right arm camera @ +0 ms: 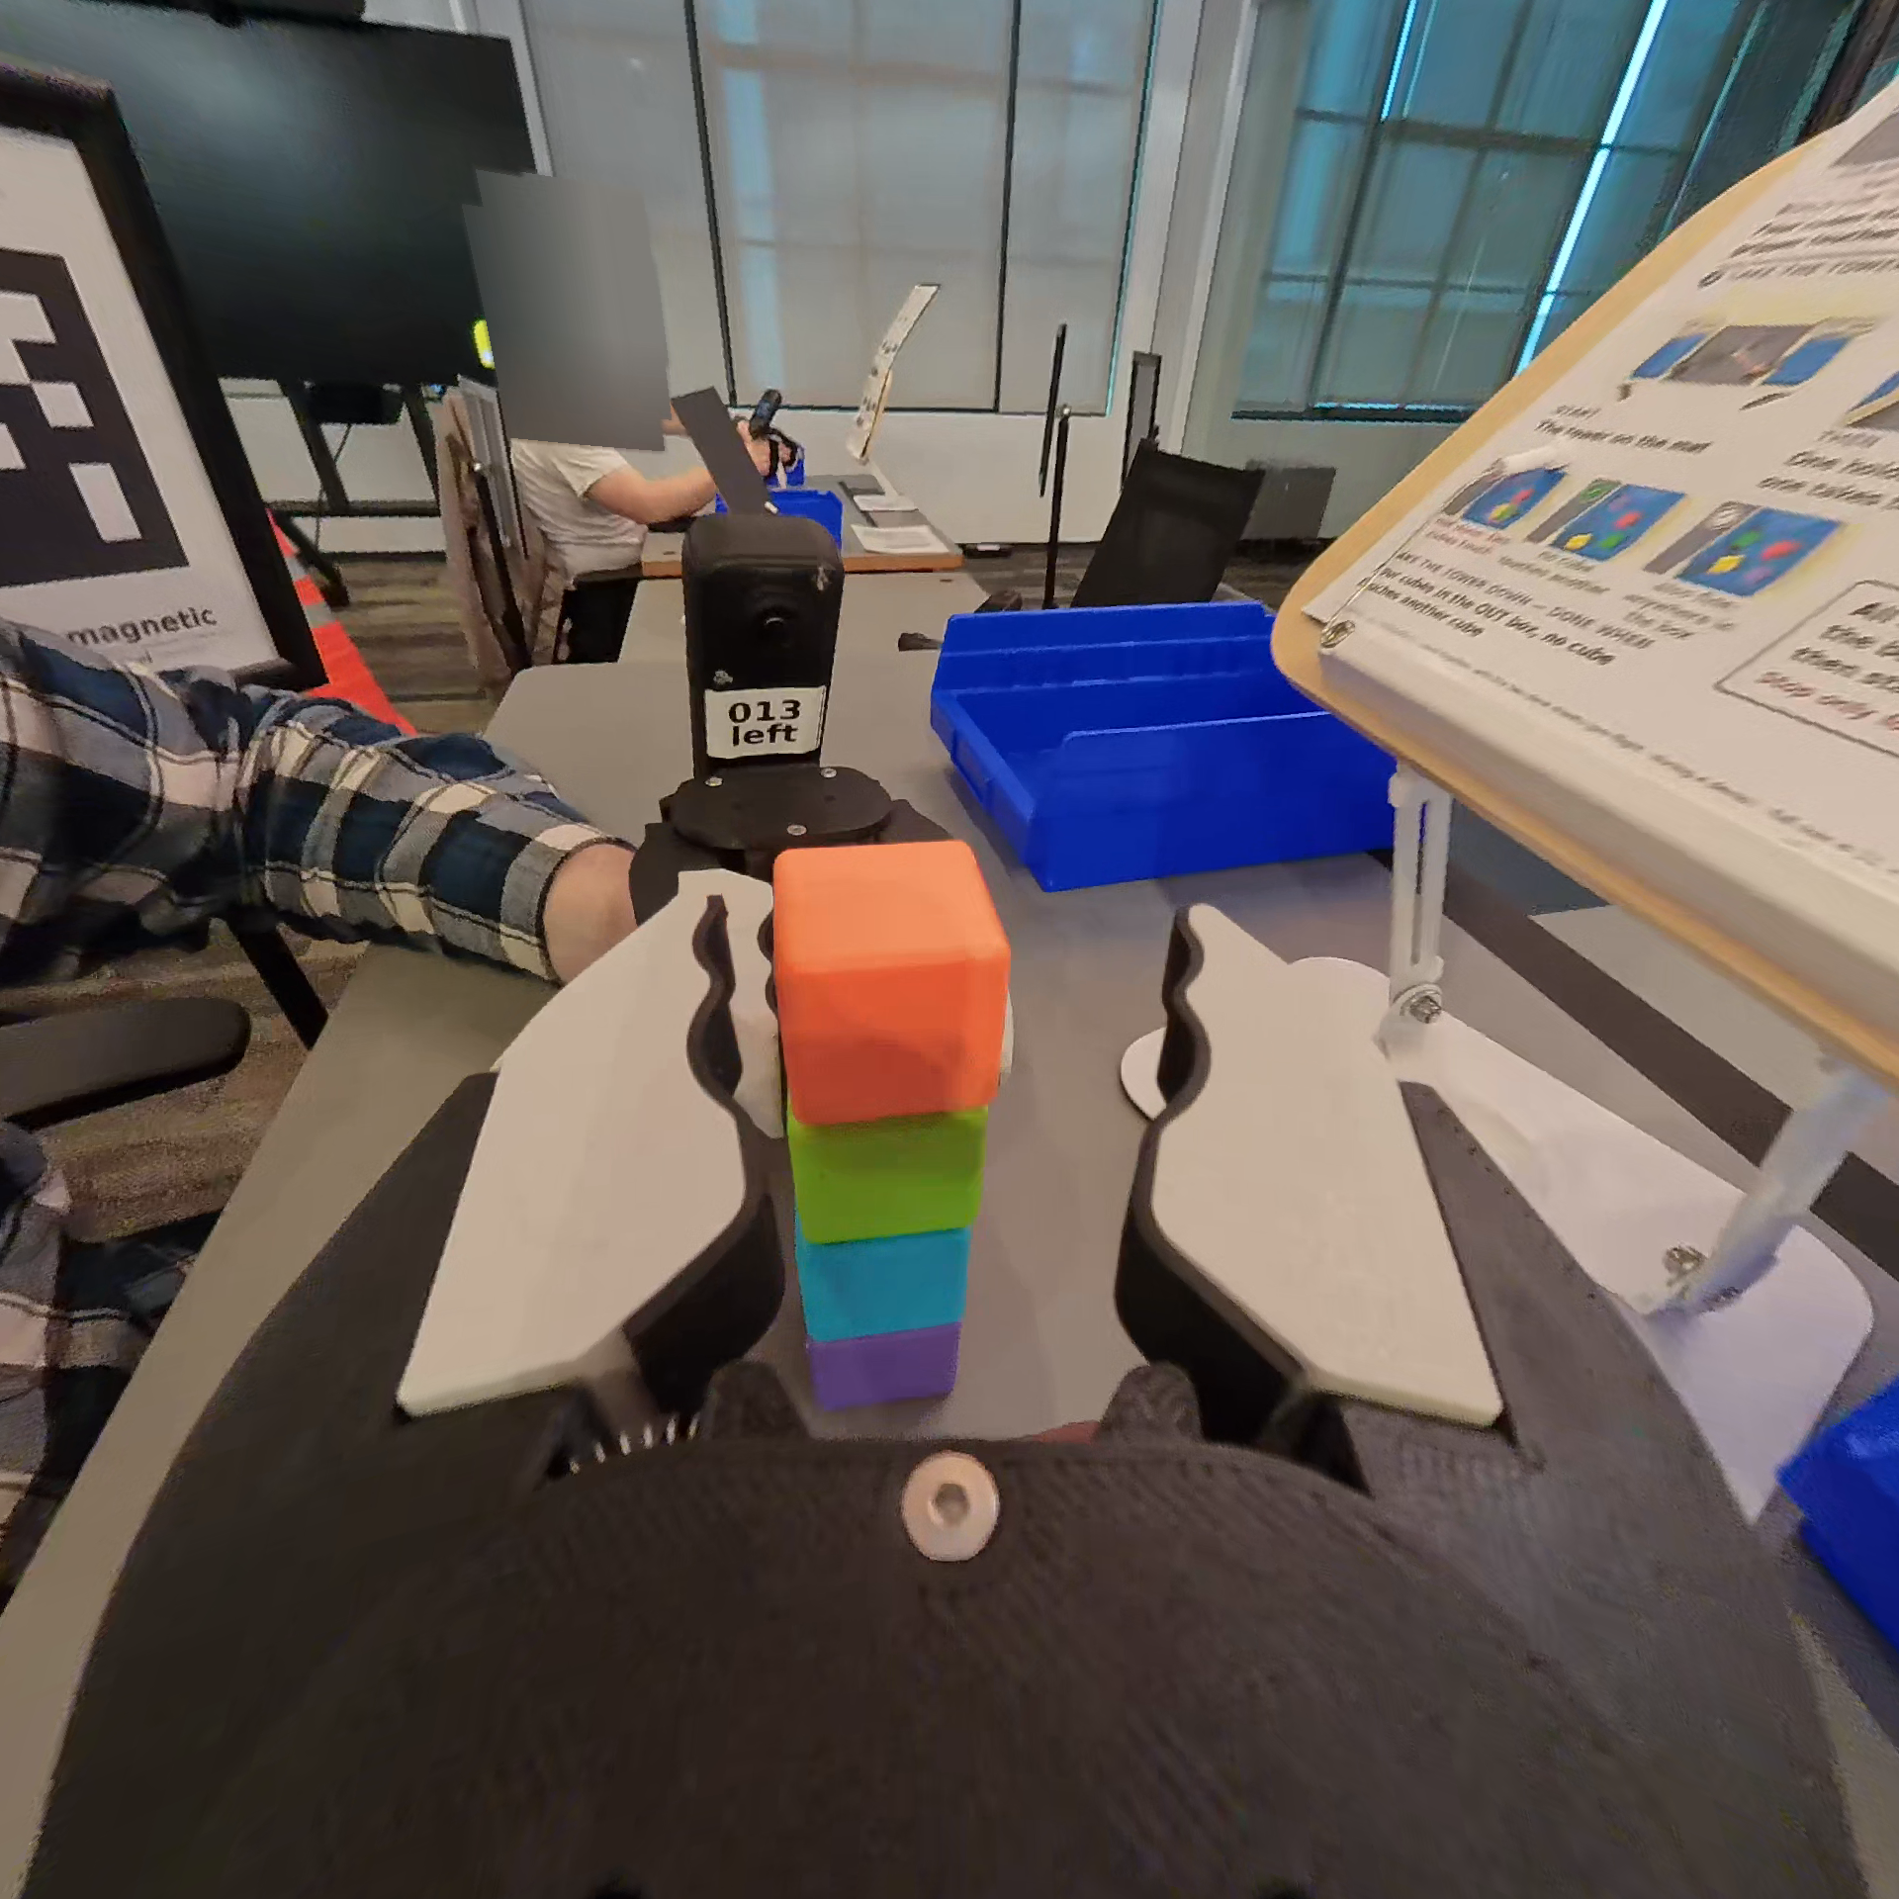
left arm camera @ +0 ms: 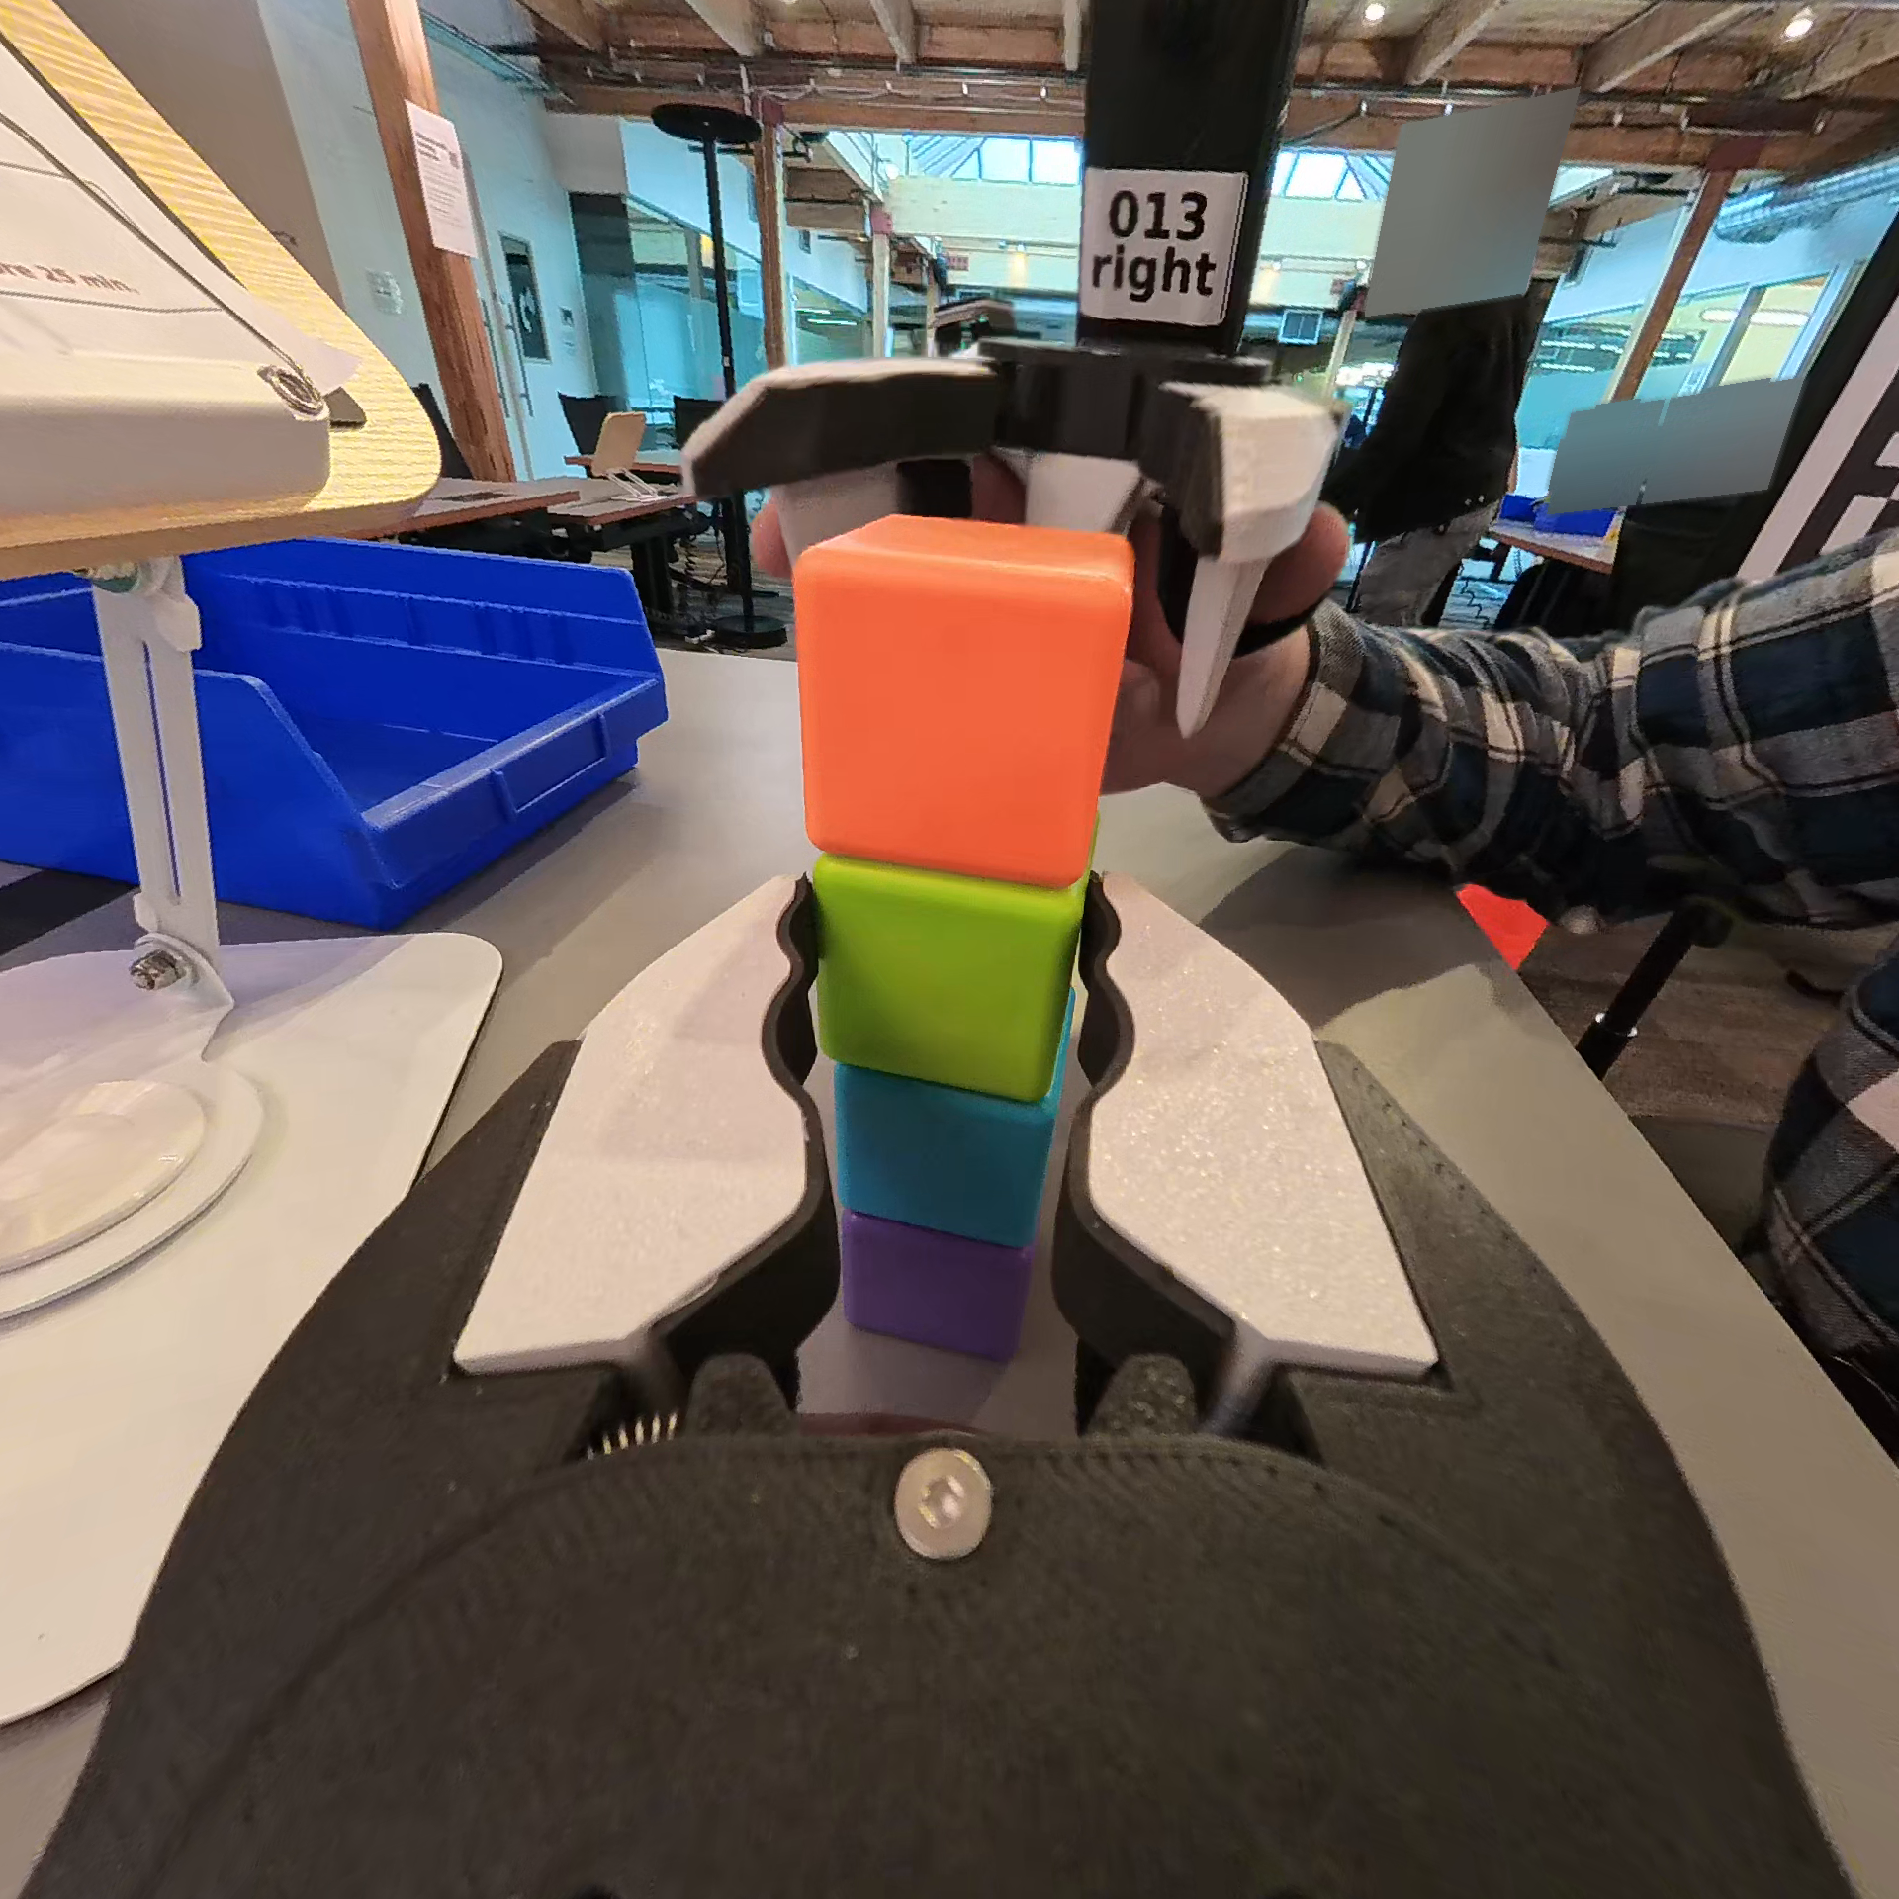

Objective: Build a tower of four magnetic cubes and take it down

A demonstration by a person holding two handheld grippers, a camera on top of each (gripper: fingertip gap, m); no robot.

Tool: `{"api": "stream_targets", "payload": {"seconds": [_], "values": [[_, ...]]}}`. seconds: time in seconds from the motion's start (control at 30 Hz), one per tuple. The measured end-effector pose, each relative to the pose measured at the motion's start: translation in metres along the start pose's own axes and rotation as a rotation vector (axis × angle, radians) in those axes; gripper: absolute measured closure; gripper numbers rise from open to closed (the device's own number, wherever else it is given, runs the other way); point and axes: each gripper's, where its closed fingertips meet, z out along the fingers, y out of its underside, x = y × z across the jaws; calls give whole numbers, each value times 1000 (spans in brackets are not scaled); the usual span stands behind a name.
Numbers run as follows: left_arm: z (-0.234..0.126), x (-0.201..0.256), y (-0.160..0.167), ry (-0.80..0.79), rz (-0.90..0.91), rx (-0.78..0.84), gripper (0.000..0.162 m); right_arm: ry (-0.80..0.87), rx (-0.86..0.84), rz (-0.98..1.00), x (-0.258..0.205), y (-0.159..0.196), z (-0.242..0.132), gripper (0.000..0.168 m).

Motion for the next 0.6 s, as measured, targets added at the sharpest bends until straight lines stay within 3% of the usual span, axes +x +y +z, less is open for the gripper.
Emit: {"api": "stream_targets", "payload": {"seconds": [0.1,0.6], "values": [[0,0,0,-9,4,-1,113,-26,-57,-17,-4,11,13,86],[0,0,0,-16,2,3,113,-65,-58,32,-12,20,25,116]]}}
